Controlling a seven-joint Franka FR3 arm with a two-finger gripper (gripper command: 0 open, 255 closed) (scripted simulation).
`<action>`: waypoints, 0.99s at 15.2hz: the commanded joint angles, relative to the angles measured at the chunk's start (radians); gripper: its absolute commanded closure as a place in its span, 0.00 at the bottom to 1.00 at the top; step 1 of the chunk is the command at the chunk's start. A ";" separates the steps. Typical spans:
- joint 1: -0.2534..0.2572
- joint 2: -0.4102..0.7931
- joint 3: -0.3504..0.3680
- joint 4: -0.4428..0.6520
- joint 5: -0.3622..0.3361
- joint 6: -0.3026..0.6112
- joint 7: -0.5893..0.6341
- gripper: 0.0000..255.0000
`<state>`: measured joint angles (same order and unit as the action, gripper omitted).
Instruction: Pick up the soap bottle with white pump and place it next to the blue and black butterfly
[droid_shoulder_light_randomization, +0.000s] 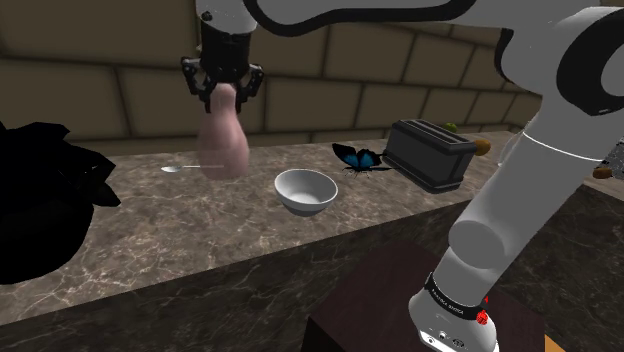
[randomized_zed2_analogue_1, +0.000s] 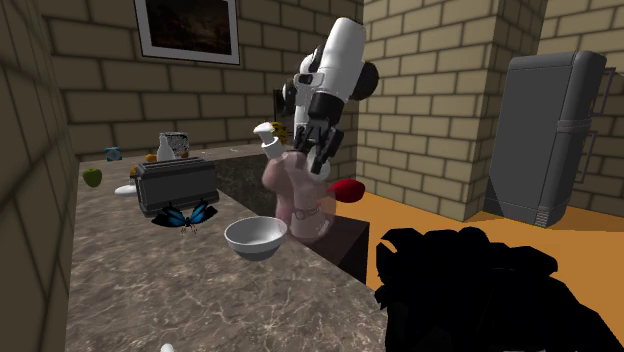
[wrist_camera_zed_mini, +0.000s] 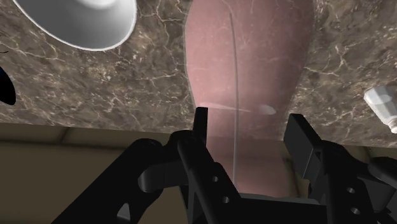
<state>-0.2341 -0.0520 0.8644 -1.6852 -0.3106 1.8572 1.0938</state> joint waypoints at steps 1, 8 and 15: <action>-0.030 -0.083 -0.049 -0.072 0.077 0.046 -0.084 1.00; -0.051 -0.247 -0.233 -0.240 0.216 0.129 -0.316 1.00; -0.071 -0.325 -0.392 -0.343 0.273 0.181 -0.513 1.00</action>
<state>-0.3012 -0.3678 0.4982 -2.0214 -0.0442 2.0351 0.6144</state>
